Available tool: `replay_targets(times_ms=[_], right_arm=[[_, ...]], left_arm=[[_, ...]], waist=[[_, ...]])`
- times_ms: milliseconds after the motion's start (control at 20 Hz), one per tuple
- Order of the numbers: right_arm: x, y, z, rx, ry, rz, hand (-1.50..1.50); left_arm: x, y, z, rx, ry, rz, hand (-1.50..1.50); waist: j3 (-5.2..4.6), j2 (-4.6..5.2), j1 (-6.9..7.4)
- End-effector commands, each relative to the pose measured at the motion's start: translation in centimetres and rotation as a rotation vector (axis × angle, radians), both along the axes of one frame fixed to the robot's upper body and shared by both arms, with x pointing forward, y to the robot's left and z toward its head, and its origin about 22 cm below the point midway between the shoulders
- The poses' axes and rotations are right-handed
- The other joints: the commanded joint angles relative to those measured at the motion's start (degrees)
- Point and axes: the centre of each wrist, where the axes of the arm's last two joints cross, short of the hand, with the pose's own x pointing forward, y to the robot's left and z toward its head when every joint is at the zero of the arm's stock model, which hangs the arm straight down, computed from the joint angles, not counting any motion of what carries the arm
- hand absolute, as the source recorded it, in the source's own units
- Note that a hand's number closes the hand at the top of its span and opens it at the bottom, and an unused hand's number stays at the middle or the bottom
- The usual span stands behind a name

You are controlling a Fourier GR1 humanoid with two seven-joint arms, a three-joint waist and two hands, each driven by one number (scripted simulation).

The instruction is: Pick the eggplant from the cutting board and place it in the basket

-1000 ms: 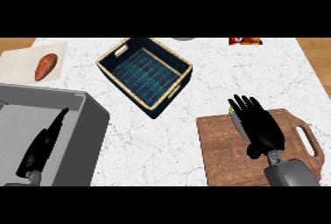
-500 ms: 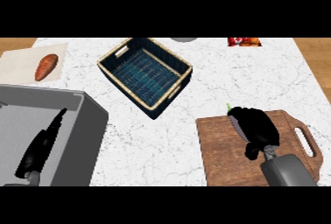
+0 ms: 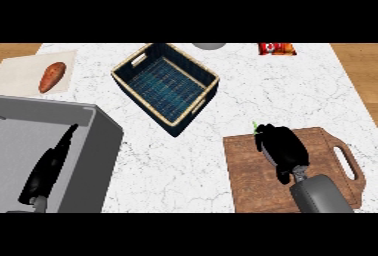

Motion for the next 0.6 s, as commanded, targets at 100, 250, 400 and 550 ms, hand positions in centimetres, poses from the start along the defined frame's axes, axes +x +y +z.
replay_targets(times_ms=[100,250,400,550], right_arm=[[-0.6,3.3,-1.9,-0.003,-0.007,0.061,1.50],[-2.3,1.3,-1.7,-0.010,-0.125,0.066,1.50],[-2.3,4.7,-0.7,0.055,-0.151,-0.318,1.50],[-2.3,4.1,-0.3,0.072,-0.146,-0.647,1.50]], left_arm=[[1.4,-1.6,-0.1,-0.055,-0.018,0.005,0.00],[1.1,-0.4,0.2,-0.039,-0.028,0.025,0.00],[-0.4,-0.3,-0.4,-0.033,-0.002,0.041,0.00],[-0.6,0.0,-0.3,-0.041,0.005,0.061,0.00]], waist=[[0.50,1.61,-0.18],[0.50,1.53,-0.45],[0.43,1.07,-1.79],[0.44,0.53,-4.57]])
